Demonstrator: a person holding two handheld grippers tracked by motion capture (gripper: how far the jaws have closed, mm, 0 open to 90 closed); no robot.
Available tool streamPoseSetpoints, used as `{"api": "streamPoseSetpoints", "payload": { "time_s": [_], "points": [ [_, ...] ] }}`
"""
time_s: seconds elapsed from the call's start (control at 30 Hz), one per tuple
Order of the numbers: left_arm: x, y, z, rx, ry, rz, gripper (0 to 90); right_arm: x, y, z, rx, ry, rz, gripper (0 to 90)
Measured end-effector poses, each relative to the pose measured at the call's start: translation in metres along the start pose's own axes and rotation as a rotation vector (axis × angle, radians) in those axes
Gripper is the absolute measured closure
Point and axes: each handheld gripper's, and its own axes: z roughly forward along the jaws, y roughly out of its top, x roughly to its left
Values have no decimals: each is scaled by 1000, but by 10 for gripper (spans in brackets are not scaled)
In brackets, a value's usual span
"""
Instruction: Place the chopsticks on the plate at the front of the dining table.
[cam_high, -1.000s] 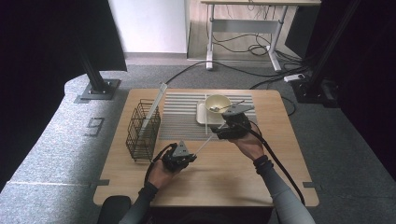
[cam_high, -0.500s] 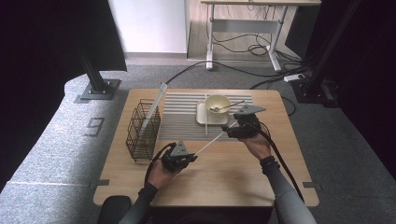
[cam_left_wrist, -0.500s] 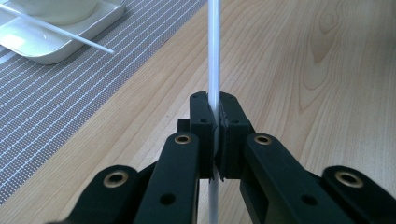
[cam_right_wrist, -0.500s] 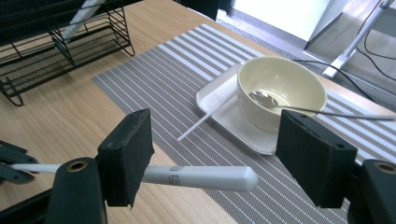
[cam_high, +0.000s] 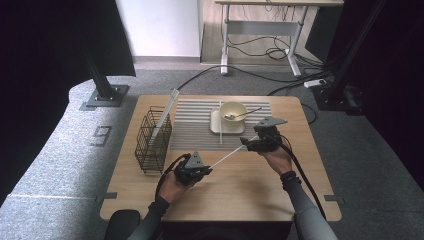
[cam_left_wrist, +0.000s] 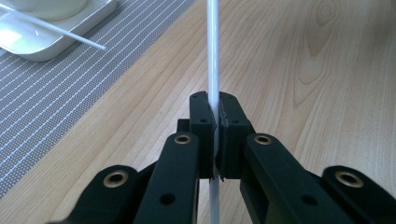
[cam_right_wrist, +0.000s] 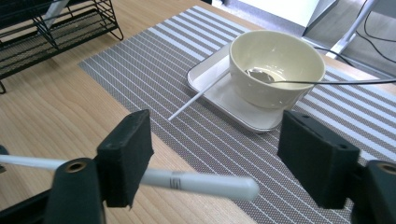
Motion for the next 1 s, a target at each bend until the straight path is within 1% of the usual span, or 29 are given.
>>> {"api": "streamPoseSetpoints", "payload": {
  "time_s": [0.1,0.23,0.3,0.4,0.5,0.6,0.73,0.9,1.0],
  "points": [
    [2,-1,-1,7,5,-10,860,-1,1,-7,-5,7,-10,197],
    [4,-1,-1,17,7,-33,860,-3,-2,-15,-9,13,4,144],
    [4,-2,0,22,9,-42,860,-4,-5,-18,-5,15,16,135],
    [5,-2,0,29,13,-51,860,-6,-10,-21,4,18,19,112],
    [6,-2,0,34,21,-58,860,-9,-18,-24,14,26,28,51],
    [7,-2,-1,36,25,-66,860,-11,-26,-26,25,26,29,2],
    [8,-2,-2,46,41,-74,860,-12,-40,-28,49,12,31,0],
    [9,-2,-2,51,55,-86,860,-15,-62,-29,59,-2,42,0],
    [10,-3,-2,58,65,-93,860,-19,-76,-29,66,-18,60,0]
  ]
}}
